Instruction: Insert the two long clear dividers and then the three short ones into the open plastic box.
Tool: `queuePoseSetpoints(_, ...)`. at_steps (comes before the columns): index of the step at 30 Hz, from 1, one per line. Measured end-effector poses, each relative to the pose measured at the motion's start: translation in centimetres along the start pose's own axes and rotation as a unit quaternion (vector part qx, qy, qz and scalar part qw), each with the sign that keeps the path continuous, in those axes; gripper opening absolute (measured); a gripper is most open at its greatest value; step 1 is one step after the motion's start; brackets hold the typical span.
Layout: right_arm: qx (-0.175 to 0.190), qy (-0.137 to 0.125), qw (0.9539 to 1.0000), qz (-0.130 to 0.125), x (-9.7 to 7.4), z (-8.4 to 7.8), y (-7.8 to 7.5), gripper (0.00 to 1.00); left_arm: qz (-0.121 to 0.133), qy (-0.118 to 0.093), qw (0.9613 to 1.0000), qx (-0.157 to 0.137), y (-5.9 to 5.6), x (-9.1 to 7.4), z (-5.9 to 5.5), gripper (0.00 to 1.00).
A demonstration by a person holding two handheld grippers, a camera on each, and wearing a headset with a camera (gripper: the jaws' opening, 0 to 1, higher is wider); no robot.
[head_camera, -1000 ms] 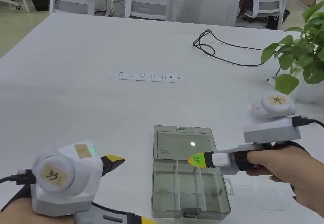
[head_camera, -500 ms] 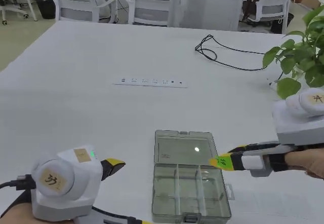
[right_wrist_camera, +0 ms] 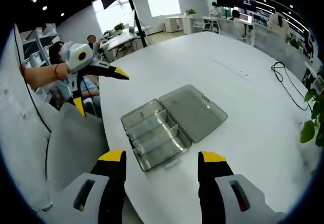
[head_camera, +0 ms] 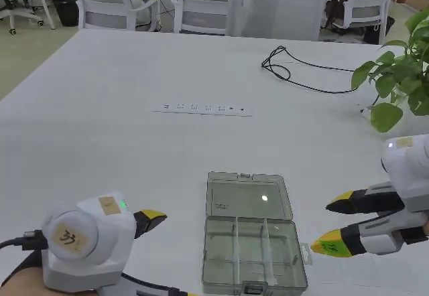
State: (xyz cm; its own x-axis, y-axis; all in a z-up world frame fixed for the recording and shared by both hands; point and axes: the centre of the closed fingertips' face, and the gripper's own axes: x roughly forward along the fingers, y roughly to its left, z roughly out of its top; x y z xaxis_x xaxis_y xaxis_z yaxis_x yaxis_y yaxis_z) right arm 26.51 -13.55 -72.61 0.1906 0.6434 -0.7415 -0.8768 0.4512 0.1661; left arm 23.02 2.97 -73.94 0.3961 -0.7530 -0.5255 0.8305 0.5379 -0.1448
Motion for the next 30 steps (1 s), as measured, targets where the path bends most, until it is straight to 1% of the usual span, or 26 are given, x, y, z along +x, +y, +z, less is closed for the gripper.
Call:
queuePoseSetpoints(3, -0.018, 0.008, 0.9998, 0.008, 0.0, -0.5, 0.0, 0.58, 0.001, -0.002, 1.0000, -0.002, 0.0, 0.0, 0.0, 1.00)
queuePoseSetpoints(4, -0.033, 0.015, 0.9993, 0.014, 0.0, -0.8, 0.1, 0.58, 0.001, -0.001, 1.0000, -0.001, 0.0, 0.0, 0.0, 1.00)
queuePoseSetpoints(9, -0.065, 0.036, 0.9970, 0.022, 0.1, -1.9, -0.1, 0.58, 0.000, 0.001, 1.0000, 0.000, -0.1, 0.0, -0.1, 1.00)
queuePoseSetpoints(14, -0.104, 0.061, 0.9921, 0.033, 0.4, -2.9, -0.1, 0.58, -0.001, 0.002, 1.0000, -0.001, -0.1, 0.1, -0.2, 1.00)
queuePoseSetpoints(16, -0.113, 0.069, 0.9905, 0.037, 0.6, -3.4, -0.5, 0.58, -0.001, 0.002, 1.0000, -0.001, -0.1, 0.1, -0.2, 1.00)
queuePoseSetpoints(17, -0.124, 0.074, 0.9887, 0.041, 0.7, -3.7, -0.5, 0.58, -0.001, 0.002, 1.0000, -0.001, -0.1, 0.1, -0.2, 1.00)
queuePoseSetpoints(18, -0.128, 0.078, 0.9878, 0.042, 0.8, -3.9, -0.5, 0.57, -0.001, 0.002, 1.0000, -0.001, -0.1, 0.1, -0.3, 1.00)
queuePoseSetpoints(19, -0.139, 0.085, 0.9857, 0.043, 0.9, -4.1, -0.6, 0.57, -0.001, 0.002, 1.0000, -0.002, -0.1, 0.1, -0.3, 1.00)
queuePoseSetpoints(23, -0.156, 0.102, 0.9812, 0.050, 1.3, -4.7, -0.5, 0.57, -0.001, 0.003, 1.0000, -0.002, -0.1, 0.1, -0.4, 1.00)
queuePoseSetpoints(25, -0.167, 0.111, 0.9784, 0.050, 1.6, -5.1, -0.7, 0.56, -0.001, 0.004, 1.0000, -0.003, -0.1, 0.1, -0.5, 1.00)
queuePoseSetpoints(27, -0.183, 0.123, 0.9741, 0.053, 1.8, -5.6, -1.1, 0.55, -0.001, 0.004, 1.0000, -0.003, -0.1, 0.1, -0.5, 1.00)
queuePoseSetpoints(29, -0.191, 0.131, 0.9713, 0.055, 2.1, -6.2, -1.4, 0.55, -0.002, 0.004, 1.0000, -0.004, -0.1, 0.1, -0.6, 1.00)
queuePoseSetpoints(30, -0.197, 0.146, 0.9680, 0.055, 2.3, -6.8, -1.7, 0.55, -0.002, 0.005, 1.0000, -0.005, -0.1, 0.1, -0.6, 1.00)
